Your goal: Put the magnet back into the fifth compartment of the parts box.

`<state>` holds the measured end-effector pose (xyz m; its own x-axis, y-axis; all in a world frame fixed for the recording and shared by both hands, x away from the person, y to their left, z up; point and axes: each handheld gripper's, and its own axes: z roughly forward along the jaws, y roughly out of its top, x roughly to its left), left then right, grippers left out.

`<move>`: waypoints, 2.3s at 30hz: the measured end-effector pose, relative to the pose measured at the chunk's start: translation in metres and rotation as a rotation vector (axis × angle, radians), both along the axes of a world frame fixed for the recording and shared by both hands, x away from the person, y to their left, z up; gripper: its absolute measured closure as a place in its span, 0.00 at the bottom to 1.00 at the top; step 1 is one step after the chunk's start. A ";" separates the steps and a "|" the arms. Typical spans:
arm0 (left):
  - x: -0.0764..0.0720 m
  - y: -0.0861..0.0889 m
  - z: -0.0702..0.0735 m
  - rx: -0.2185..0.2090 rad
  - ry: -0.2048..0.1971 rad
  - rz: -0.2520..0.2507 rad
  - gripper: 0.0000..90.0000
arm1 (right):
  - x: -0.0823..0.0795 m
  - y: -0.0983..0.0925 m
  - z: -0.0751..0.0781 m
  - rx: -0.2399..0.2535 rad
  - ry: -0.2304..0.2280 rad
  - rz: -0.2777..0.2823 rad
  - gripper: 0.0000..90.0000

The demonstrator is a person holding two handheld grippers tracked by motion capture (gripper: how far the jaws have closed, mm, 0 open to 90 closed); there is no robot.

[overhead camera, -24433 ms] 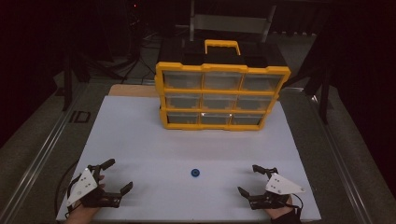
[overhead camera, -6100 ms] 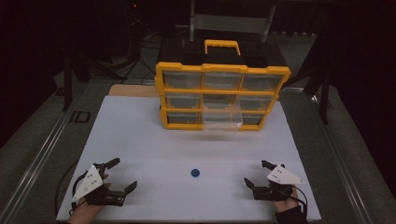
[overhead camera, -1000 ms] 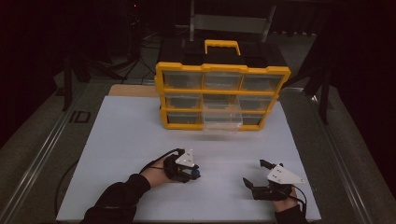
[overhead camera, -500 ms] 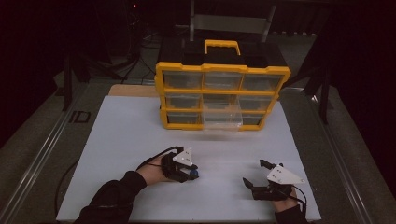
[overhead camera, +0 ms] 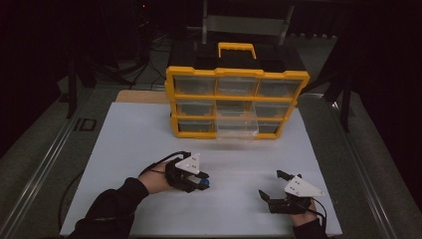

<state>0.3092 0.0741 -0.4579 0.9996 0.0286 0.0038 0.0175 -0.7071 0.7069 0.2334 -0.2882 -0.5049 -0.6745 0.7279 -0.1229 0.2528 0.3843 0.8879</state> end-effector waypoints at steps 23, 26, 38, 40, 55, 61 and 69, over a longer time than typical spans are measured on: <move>0.004 0.005 0.056 -0.034 -0.031 -0.026 0.69 | 0.000 0.001 0.000 0.000 -0.003 0.002 0.09; 0.007 0.005 0.069 -0.051 -0.032 -0.031 0.69 | 0.000 0.001 0.001 -0.002 -0.007 0.003 0.09; 0.016 0.004 0.100 -0.071 -0.067 -0.022 0.69 | 0.000 0.001 0.000 -0.003 -0.007 0.005 0.09; 0.017 0.004 0.105 -0.078 -0.074 -0.025 0.69 | 0.000 0.001 0.001 -0.002 -0.007 0.007 0.09; 0.025 0.000 0.137 -0.093 -0.118 -0.026 0.69 | 0.000 0.001 0.001 -0.002 -0.006 0.007 0.09; 0.029 -0.002 0.154 -0.123 -0.131 -0.012 0.69 | 0.000 0.001 0.001 -0.001 -0.008 0.007 0.09; 0.037 -0.006 0.168 -0.161 -0.143 -0.001 0.69 | 0.000 0.001 0.001 0.000 -0.007 0.006 0.09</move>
<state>0.3461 0.0684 -0.2898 0.9893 0.0397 0.1406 -0.0911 -0.5851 0.8058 0.2331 -0.2871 -0.5036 -0.6781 0.7238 -0.1277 0.2446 0.3861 0.8895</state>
